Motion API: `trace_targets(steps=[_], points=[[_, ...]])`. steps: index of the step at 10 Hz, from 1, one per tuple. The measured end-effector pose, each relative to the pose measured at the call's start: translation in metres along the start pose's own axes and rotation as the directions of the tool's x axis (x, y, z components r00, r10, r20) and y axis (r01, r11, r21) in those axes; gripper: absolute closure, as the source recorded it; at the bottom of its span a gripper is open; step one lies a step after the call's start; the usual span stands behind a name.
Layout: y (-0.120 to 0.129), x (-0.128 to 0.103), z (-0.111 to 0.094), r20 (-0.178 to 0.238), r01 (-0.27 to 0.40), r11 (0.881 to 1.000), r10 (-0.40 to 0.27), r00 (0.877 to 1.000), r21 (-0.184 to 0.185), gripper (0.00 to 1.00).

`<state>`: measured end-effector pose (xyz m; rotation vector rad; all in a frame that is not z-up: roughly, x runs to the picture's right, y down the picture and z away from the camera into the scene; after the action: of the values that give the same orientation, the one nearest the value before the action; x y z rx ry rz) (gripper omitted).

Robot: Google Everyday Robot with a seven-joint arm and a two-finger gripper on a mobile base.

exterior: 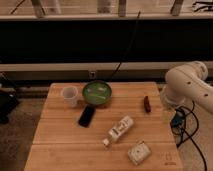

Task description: Place the bottle in the ceramic bowl

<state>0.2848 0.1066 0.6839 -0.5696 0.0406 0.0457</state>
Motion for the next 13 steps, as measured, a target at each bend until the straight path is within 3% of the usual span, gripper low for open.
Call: trace_targets(steps=[9,11,13], points=[[0.001,-0.001,0.001,-0.003,0.005,1.0,-0.005,1.0,-0.002,0.2],[0.005,-0.018,0.008,-0.015,0.047,0.999,-0.048,0.999,-0.005,0.2],[0.008,-0.052,0.016,-0.023,0.097,0.995,-0.098,0.995,-0.007,0.2]])
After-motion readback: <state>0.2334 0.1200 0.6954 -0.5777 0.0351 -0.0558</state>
